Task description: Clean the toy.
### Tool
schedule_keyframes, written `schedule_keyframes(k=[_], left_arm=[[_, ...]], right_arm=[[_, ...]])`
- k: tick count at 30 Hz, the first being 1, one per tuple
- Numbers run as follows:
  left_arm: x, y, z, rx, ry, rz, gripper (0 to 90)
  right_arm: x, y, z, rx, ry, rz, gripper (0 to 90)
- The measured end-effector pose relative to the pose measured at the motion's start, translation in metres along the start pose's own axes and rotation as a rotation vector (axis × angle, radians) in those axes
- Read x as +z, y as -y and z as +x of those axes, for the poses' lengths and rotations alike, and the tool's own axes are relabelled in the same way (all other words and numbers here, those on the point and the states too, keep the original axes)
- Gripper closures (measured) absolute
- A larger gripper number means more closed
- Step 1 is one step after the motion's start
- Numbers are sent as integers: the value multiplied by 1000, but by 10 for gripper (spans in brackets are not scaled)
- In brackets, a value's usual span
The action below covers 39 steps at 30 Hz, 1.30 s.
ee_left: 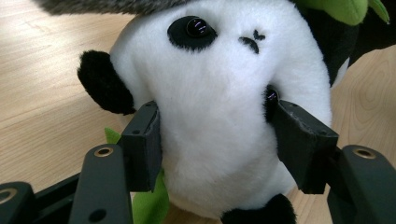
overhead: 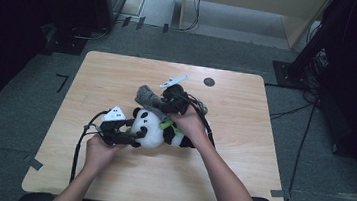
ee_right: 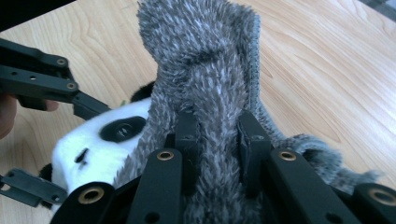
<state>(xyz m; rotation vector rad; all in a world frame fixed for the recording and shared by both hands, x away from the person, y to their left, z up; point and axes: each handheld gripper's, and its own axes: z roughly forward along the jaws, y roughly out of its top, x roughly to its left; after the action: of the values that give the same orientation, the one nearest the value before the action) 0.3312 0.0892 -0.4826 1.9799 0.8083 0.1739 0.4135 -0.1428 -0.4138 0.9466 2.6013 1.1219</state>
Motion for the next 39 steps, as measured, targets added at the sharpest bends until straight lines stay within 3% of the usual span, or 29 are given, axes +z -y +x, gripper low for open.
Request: schedule_keyframes(k=[13, 18, 26, 30, 36, 39], left_arm=[[2, 0, 1, -9, 5, 4, 387], [2, 0, 2, -21, 11, 5, 387], [1, 1, 4, -5, 16, -8, 348], [1, 0, 4, -12, 17, -9, 297], [1, 0, 4, -5, 13, -13, 257], [1, 0, 3, -8, 14, -18, 242]], right_arm=[[-21, 5, -20, 48, 26, -47, 763], [-37, 4, -28, 66, 56, -70, 779], [-57, 16, -46, 141, 64, -101, 780], [-65, 12, -41, 139, 32, -140, 786], [-70, -6, -11, 53, 8, -188, 783], [-63, -12, 4, 7, -8, -180, 780]])
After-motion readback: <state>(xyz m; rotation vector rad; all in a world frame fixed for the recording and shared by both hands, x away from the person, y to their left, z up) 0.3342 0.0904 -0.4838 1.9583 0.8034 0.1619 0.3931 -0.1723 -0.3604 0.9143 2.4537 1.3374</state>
